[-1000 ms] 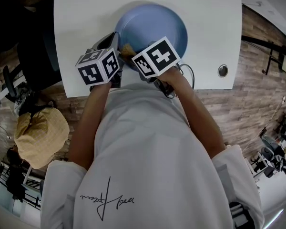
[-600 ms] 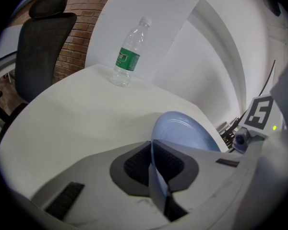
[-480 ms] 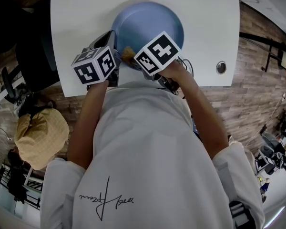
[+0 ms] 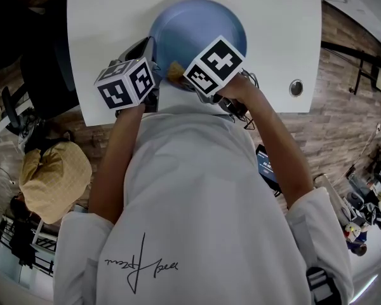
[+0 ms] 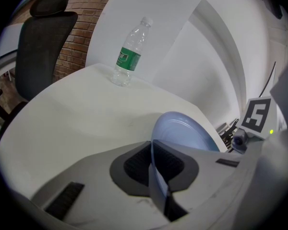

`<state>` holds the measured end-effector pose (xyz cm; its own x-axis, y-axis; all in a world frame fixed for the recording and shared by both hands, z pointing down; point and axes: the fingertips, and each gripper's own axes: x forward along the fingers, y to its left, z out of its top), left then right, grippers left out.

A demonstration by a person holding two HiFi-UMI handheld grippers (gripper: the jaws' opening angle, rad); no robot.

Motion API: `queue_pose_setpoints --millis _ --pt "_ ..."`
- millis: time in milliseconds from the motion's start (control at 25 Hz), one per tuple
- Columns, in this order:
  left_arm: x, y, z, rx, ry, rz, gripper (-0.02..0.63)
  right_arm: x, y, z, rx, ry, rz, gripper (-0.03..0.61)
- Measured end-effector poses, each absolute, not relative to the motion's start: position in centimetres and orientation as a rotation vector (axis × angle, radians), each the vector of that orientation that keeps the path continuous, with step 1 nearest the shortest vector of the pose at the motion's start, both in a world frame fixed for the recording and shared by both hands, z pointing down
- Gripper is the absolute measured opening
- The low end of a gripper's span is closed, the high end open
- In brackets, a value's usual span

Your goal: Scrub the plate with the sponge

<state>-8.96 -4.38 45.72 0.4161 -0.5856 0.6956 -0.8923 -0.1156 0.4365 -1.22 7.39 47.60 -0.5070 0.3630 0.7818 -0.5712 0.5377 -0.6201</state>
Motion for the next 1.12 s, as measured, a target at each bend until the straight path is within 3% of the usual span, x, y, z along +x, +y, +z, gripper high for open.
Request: queue_pose_setpoints --millis 1120 --pt "-9.1 -4.4 45.7 1.812 -1.269 0.450 0.014 2.1 8.0 47.6 0.065 -1.687 1.045 0.043"
